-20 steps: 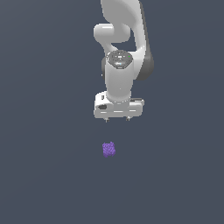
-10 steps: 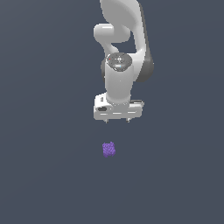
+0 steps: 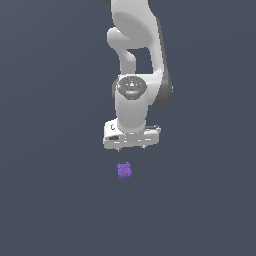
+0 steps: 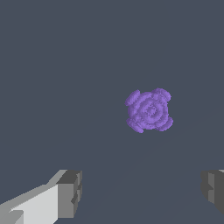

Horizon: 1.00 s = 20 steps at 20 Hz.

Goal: Pick up the object and move it to a goal position.

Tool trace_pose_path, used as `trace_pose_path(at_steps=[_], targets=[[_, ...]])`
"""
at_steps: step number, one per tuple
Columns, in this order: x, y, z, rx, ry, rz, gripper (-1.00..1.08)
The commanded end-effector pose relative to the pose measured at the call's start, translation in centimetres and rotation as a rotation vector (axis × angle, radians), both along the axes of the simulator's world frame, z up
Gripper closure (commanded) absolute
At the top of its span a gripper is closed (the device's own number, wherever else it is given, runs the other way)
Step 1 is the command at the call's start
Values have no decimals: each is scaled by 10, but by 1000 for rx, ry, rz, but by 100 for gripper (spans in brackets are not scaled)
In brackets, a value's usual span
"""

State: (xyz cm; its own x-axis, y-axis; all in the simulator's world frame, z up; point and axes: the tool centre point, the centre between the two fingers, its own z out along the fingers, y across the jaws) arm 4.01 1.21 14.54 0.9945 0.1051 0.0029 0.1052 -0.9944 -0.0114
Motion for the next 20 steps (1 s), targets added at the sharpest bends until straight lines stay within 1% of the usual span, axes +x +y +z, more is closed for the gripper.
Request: trace_pose_path(at_steps=[1, 5, 10, 15, 20], targets=[[12, -5, -10, -2, 0, 16, -92], [29, -14, -27, -6, 1, 42, -92], [43, -22, -43, -9, 1, 65, -92], [50, -27, -53, -11, 1, 78, -92], [51, -28, -55, -12, 2, 80, -92]])
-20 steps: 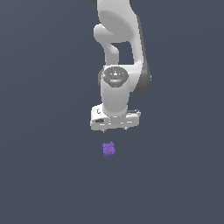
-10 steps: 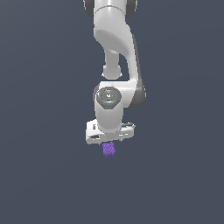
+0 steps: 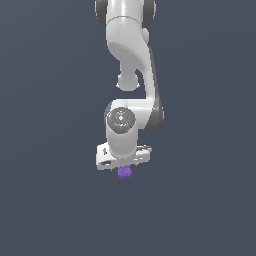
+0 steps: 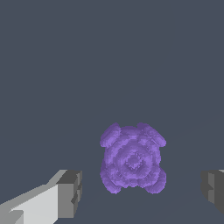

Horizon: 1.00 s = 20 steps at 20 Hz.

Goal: Pick up the object and move it to a goal position.

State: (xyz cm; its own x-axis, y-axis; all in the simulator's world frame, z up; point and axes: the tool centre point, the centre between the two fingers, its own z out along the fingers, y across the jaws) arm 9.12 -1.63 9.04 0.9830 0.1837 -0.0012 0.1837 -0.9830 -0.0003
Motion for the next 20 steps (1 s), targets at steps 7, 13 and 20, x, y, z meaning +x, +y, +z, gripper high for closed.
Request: trace_pose_path(at_steps=[7, 13, 20], targets=[[0, 0, -20, 0, -1, 1, -92], [0, 0, -49, 0, -1, 2, -92], [1, 0, -50, 0, -1, 2, 108]])
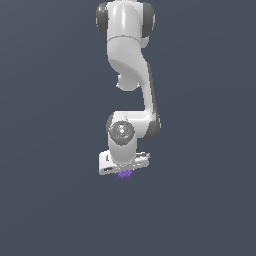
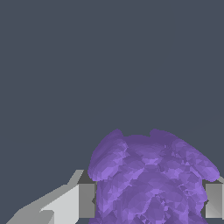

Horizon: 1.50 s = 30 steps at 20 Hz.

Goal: Pick up the object and move it to a goal position.

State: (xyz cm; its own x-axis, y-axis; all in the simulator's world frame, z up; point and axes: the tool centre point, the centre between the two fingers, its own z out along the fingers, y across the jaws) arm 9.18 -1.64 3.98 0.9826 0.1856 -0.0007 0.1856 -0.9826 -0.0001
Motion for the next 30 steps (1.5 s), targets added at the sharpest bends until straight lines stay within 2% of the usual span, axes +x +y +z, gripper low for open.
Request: trace_pose_path(at_steps=[1, 11, 17, 24, 30], targets=[[0, 0, 0, 0, -1, 0, 108], [0, 0, 1, 0, -1, 0, 108], [-4, 6, 15, 0, -1, 0, 108], [-14, 22, 55, 0, -1, 0, 108], [-29, 44, 112, 0, -1, 0, 108]])
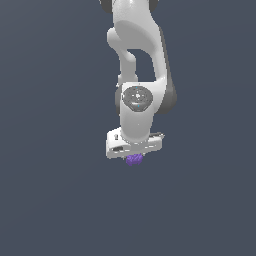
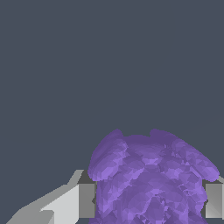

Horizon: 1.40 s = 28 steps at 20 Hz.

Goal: Pick up the object and move it to a goal position.

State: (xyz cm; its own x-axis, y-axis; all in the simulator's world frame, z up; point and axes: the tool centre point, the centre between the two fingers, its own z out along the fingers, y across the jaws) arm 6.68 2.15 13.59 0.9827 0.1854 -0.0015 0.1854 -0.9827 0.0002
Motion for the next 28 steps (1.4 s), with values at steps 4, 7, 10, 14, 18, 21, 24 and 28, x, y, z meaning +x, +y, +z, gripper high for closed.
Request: trace_pose_path(at_steps=[4, 7, 10, 14, 18, 21, 24, 28], targets=[[-15, 24, 61, -1, -1, 1, 108], [-24, 37, 95, -1, -1, 1, 108], [-32, 50, 128, -1, -1, 1, 108], [-42, 67, 172, -1, -1, 1, 108], [-52, 84, 216, -1, -1, 1, 108], [-59, 97, 247, -1, -1, 1, 108], [-64, 107, 273, 0, -2, 1, 108], [-68, 118, 299, 0, -2, 1, 108]])
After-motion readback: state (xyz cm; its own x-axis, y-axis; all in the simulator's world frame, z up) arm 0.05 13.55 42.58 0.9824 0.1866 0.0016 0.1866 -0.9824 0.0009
